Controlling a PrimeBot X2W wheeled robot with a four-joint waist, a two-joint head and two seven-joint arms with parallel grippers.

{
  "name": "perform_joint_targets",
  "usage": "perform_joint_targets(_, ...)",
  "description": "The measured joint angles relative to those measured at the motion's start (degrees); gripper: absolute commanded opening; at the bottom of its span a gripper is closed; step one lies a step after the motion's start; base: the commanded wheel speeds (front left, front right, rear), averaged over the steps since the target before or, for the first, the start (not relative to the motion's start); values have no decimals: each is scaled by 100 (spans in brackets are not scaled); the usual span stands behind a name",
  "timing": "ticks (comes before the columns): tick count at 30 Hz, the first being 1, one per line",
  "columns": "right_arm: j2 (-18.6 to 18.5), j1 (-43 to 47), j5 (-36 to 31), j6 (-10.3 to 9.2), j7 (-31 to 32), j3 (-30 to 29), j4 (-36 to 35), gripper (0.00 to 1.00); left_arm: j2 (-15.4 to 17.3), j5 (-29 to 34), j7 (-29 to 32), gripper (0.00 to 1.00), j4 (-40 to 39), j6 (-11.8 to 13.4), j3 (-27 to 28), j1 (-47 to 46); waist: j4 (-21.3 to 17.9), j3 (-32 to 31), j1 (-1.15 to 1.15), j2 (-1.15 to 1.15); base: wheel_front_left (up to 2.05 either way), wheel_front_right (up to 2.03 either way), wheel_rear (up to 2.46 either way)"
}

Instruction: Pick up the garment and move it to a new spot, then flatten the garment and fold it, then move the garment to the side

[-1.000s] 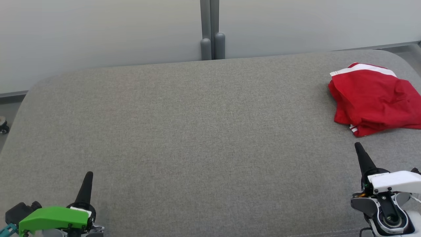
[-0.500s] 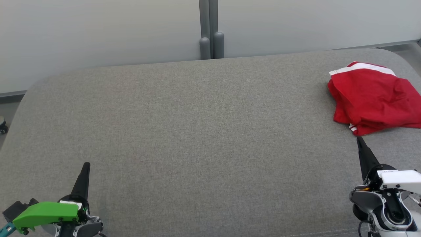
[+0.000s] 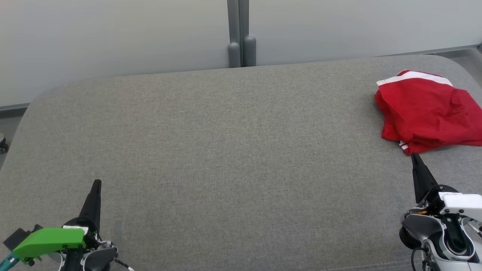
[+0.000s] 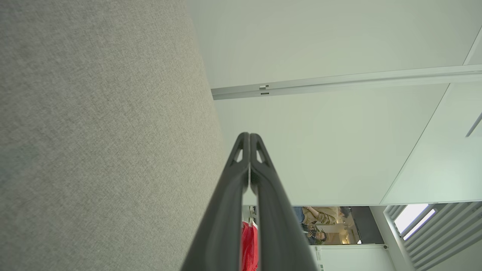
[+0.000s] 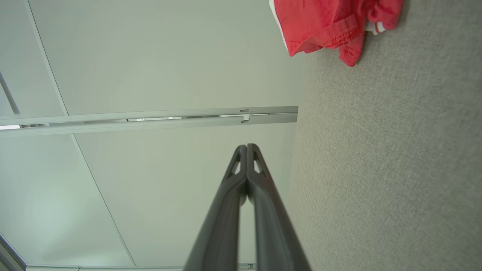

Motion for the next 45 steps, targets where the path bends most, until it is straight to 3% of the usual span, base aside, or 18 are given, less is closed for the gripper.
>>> perform_joint_targets(45,18,-2,0,1,1,-12,21,0,-1,0,0,0,43,-5,18,-13,0,-2,0,0,0,0,0)
